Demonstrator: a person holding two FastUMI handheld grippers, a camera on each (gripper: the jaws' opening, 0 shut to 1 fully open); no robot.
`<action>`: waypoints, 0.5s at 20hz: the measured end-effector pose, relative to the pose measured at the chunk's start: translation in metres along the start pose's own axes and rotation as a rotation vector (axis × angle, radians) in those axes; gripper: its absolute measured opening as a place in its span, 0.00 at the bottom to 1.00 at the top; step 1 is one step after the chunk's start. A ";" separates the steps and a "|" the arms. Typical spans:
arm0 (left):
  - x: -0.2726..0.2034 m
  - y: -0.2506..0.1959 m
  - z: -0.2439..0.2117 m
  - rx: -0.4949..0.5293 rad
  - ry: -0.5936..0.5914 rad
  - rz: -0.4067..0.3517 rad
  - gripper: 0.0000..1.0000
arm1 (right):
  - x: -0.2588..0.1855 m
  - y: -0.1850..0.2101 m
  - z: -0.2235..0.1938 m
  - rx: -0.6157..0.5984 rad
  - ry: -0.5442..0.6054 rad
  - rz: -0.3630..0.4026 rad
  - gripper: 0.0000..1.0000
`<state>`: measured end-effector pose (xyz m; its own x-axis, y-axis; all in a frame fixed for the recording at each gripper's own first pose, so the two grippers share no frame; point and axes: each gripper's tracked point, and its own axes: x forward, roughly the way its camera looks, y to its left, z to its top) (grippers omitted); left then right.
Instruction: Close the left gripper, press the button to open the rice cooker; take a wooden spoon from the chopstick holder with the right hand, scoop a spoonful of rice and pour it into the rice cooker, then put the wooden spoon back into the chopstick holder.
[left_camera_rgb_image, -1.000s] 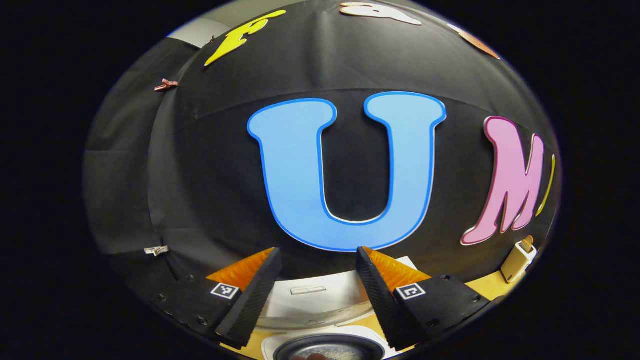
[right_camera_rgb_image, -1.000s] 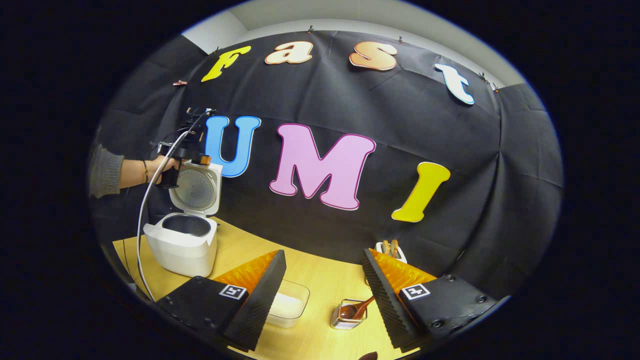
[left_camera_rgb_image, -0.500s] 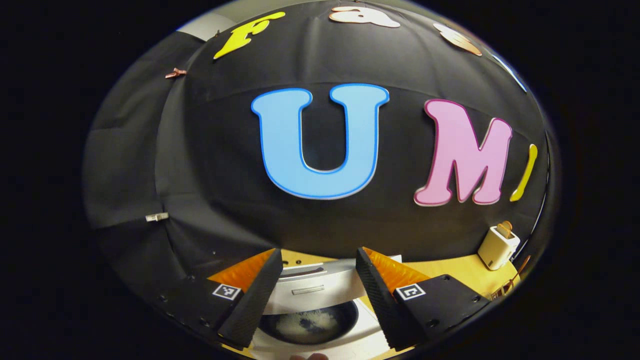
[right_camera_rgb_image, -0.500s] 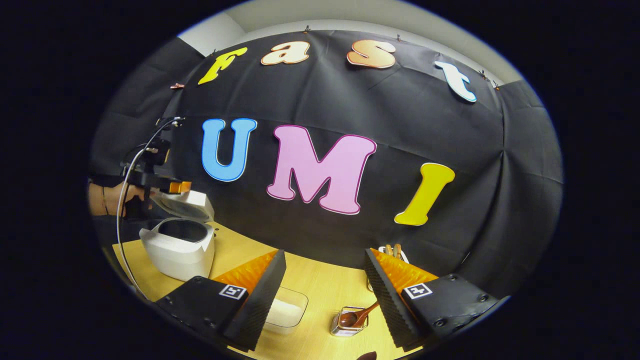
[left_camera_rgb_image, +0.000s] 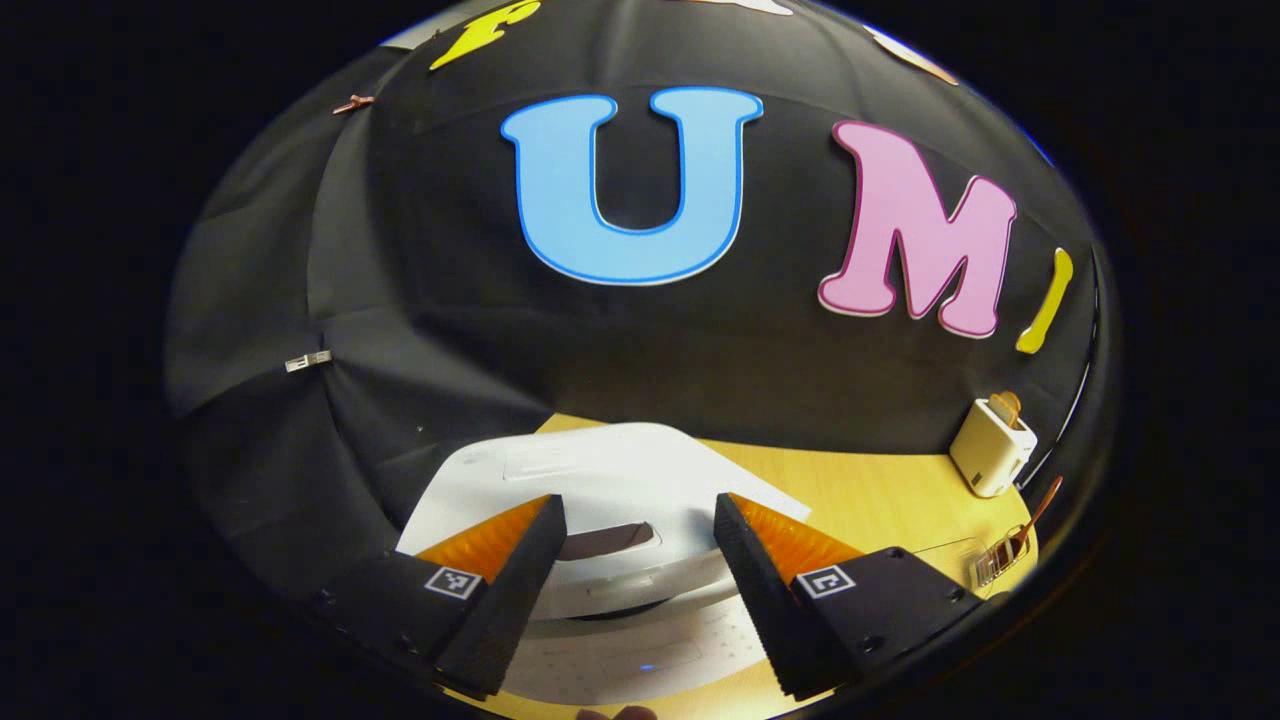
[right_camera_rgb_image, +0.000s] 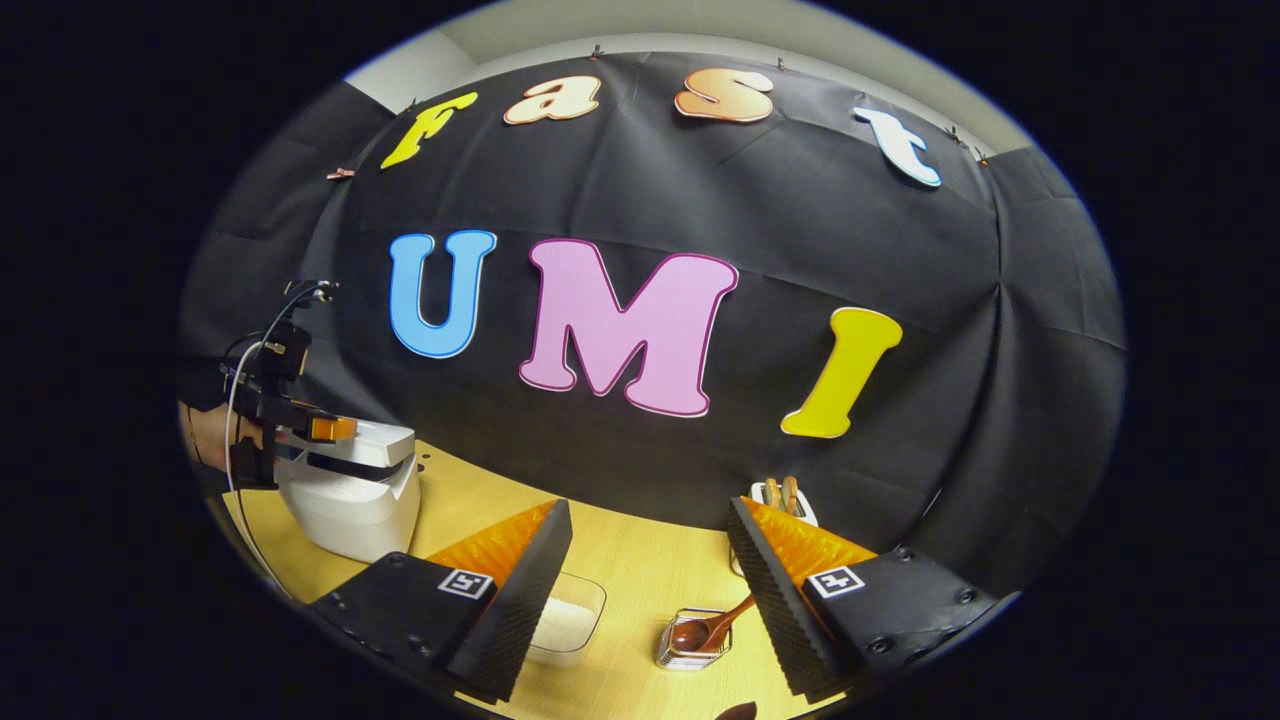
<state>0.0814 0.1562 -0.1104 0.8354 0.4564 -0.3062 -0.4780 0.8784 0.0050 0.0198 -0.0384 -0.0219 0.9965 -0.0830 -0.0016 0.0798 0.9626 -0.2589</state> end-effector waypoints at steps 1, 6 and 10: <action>0.003 0.001 -0.003 -0.007 0.018 0.011 0.99 | 0.000 -0.002 -0.002 0.002 0.004 -0.002 0.98; 0.017 0.003 -0.038 -0.010 0.180 0.072 0.99 | -0.001 -0.006 -0.007 0.003 0.016 -0.016 0.98; 0.022 0.002 -0.045 -0.005 0.221 0.109 1.00 | -0.003 -0.010 -0.010 0.001 0.026 -0.025 0.98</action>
<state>0.0867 0.1616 -0.1599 0.6997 0.5054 -0.5049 -0.5636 0.8249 0.0446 0.0160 -0.0509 -0.0288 0.9933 -0.1140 -0.0205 0.1049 0.9603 -0.2585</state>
